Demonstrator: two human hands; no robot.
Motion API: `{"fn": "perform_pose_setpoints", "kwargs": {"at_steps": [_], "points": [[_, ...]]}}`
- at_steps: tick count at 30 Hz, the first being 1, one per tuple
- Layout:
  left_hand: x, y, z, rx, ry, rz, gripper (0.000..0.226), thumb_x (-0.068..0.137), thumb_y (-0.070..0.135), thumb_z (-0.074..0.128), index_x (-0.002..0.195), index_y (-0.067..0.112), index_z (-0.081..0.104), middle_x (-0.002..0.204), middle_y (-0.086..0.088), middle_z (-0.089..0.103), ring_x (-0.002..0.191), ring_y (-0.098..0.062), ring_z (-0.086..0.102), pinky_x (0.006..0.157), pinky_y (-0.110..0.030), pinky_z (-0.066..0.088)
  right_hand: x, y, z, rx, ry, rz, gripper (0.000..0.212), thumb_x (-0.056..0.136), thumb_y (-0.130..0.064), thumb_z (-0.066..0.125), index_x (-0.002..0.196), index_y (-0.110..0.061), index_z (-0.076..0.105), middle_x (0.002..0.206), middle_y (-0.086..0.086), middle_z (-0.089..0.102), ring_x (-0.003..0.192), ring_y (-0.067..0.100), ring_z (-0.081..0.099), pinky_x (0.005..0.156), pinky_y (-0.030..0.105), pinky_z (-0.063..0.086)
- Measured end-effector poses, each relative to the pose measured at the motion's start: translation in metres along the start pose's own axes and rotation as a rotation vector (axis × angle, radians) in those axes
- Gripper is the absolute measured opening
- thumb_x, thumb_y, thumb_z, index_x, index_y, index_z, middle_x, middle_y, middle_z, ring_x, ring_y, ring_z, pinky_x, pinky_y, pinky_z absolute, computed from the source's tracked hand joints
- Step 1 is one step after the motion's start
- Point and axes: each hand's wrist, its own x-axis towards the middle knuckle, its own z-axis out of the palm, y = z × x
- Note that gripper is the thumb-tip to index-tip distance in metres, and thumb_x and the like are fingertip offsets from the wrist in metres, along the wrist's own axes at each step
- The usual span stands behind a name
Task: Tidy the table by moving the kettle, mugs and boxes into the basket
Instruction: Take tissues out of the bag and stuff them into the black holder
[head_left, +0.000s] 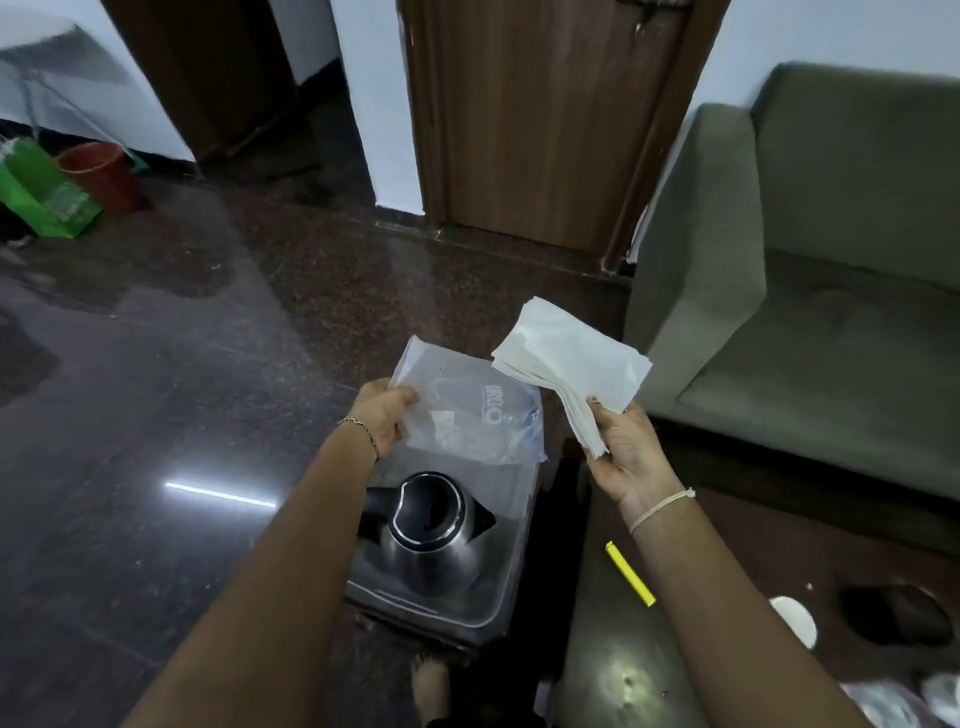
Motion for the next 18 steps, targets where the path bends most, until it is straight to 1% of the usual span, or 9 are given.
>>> {"fn": "perform_pose_setpoints", "kwargs": {"at_steps": [2, 4, 6, 8, 10, 12, 15, 17, 18], "points": [[0.029, -0.001, -0.007, 0.036, -0.005, -0.020, 0.025, 0.088, -0.004, 0.055, 0.113, -0.004, 0.055, 0.108, -0.022, 0.064, 0.095, -0.037, 0.064, 0.084, -0.050, 0.054, 0.018, 0.022, 0.009, 0.026, 0.037, 0.019, 0.040, 0.094, 0.006, 0.052, 0.133, -0.003, 0.052, 0.127, 0.014, 0.062, 0.074, 0.013, 0.072, 0.056, 0.023, 0.056], [0.053, -0.007, -0.011, 0.093, -0.013, -0.045, 0.014, 0.089, -0.005, 0.056, 0.100, 0.004, 0.055, 0.104, -0.018, 0.063, 0.089, -0.033, 0.064, 0.078, -0.044, 0.054, 0.033, 0.045, 0.015, 0.048, 0.070, 0.044, 0.040, 0.093, 0.006, 0.052, 0.132, -0.003, 0.052, 0.125, 0.014, 0.064, 0.081, 0.016, 0.072, 0.062, 0.027, 0.059], [0.074, -0.014, -0.014, 0.188, -0.023, -0.058, 0.013, 0.088, -0.004, 0.057, 0.094, 0.007, 0.055, 0.103, -0.018, 0.064, 0.088, -0.033, 0.065, 0.078, -0.045, 0.056, 0.047, 0.065, 0.016, 0.067, 0.098, 0.069, 0.040, 0.093, 0.006, 0.053, 0.131, -0.003, 0.053, 0.124, 0.015, 0.065, 0.087, 0.020, 0.071, 0.067, 0.030, 0.060], [0.093, -0.025, -0.017, 0.294, -0.060, -0.068, 0.016, 0.087, -0.004, 0.056, 0.101, 0.004, 0.058, 0.106, -0.020, 0.065, 0.094, -0.037, 0.066, 0.084, -0.052, 0.056, 0.056, 0.080, 0.019, 0.069, 0.112, 0.095, 0.039, 0.093, 0.005, 0.054, 0.131, -0.003, 0.053, 0.122, 0.014, 0.065, 0.091, 0.021, 0.069, 0.071, 0.031, 0.060], [0.107, -0.039, -0.018, 0.381, -0.106, -0.085, 0.024, 0.086, -0.003, 0.055, 0.110, -0.001, 0.059, 0.108, -0.021, 0.066, 0.097, -0.038, 0.066, 0.086, -0.054, 0.055, 0.065, 0.091, 0.019, 0.067, 0.121, 0.106, 0.039, 0.093, 0.004, 0.054, 0.131, -0.003, 0.053, 0.120, 0.013, 0.065, 0.091, 0.021, 0.068, 0.076, 0.031, 0.060], [0.119, -0.052, -0.017, 0.453, -0.127, -0.084, 0.027, 0.084, -0.004, 0.055, 0.111, -0.001, 0.060, 0.106, -0.019, 0.067, 0.095, -0.035, 0.066, 0.087, -0.050, 0.055, 0.071, 0.099, 0.017, 0.066, 0.123, 0.116, 0.039, 0.094, 0.003, 0.052, 0.132, -0.004, 0.053, 0.123, 0.013, 0.064, 0.092, 0.022, 0.067, 0.079, 0.033, 0.058], [0.133, -0.069, -0.012, 0.556, -0.145, -0.062, 0.022, 0.083, -0.003, 0.056, 0.102, 0.004, 0.063, 0.109, -0.020, 0.067, 0.095, -0.035, 0.065, 0.088, -0.047, 0.054, 0.079, 0.108, 0.012, 0.065, 0.146, 0.134, 0.039, 0.095, 0.003, 0.052, 0.132, -0.006, 0.053, 0.119, 0.011, 0.066, 0.091, 0.020, 0.068, 0.073, 0.030, 0.061], [0.139, -0.076, -0.009, 0.771, -0.146, -0.023, 0.023, 0.083, 0.007, 0.061, 0.106, 0.004, 0.063, 0.111, -0.020, 0.067, 0.100, -0.035, 0.064, 0.087, -0.038, 0.053, 0.083, 0.113, 0.007, 0.058, 0.155, 0.149, 0.039, 0.095, 0.002, 0.051, 0.133, -0.007, 0.053, 0.122, 0.012, 0.065, 0.094, 0.022, 0.067, 0.076, 0.032, 0.060], [0.141, -0.078, -0.008, 0.893, -0.141, 0.016, 0.025, 0.083, 0.012, 0.063, 0.107, 0.005, 0.063, 0.110, -0.019, 0.067, 0.101, -0.035, 0.063, 0.082, -0.033, 0.050, 0.085, 0.116, 0.005, 0.051, 0.159, 0.158, 0.039, 0.095, 0.002, 0.051, 0.133, -0.007, 0.053, 0.124, 0.013, 0.064, 0.097, 0.024, 0.066, 0.079, 0.034, 0.059]]}}
